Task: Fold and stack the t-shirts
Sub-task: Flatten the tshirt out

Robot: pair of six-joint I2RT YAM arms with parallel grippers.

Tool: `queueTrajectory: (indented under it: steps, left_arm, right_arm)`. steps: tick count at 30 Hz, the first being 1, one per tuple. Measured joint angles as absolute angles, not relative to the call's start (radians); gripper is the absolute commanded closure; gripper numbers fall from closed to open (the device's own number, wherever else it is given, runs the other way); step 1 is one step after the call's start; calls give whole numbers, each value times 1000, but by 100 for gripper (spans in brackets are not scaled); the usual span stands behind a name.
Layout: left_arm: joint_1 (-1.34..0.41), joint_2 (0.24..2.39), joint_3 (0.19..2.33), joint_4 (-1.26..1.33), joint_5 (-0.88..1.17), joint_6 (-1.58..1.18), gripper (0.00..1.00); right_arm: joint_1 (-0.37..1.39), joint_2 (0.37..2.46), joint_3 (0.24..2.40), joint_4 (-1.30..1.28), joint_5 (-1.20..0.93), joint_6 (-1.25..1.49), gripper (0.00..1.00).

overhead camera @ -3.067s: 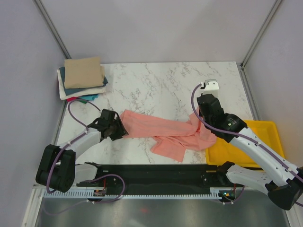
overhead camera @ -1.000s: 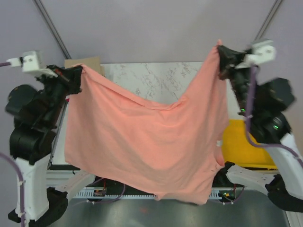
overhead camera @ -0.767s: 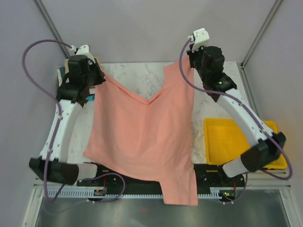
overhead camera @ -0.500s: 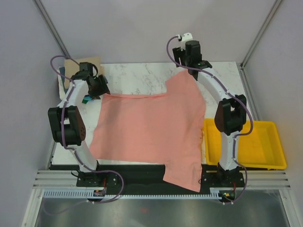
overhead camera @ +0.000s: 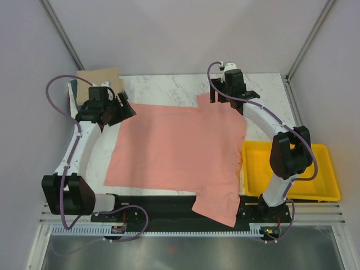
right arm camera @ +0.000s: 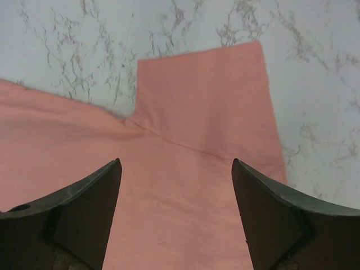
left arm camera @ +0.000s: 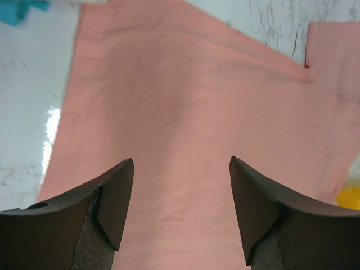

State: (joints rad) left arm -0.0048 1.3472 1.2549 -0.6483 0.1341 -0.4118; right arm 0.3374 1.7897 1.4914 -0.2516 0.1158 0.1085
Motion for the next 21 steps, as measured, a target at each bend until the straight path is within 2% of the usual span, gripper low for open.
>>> queueTrajectory:
  steps: [4,8,15,21]
  left_arm:
    - [-43,1360,1047,-551,173,-493,27]
    - [-44,1454,941,-485,189,-575,28]
    - [-44,1646,950,-367,173,-638,29]
    - [-39,1781,1073,-337,137,-664,30]
  right_arm:
    - [337,1838,1455,-258,81,177,15]
    - [337,1996,1516,-295,45,216,15]
    - [337,2218,1693,-383,26,248,14]
    - [336,2403,1975,-412,13,268,14]
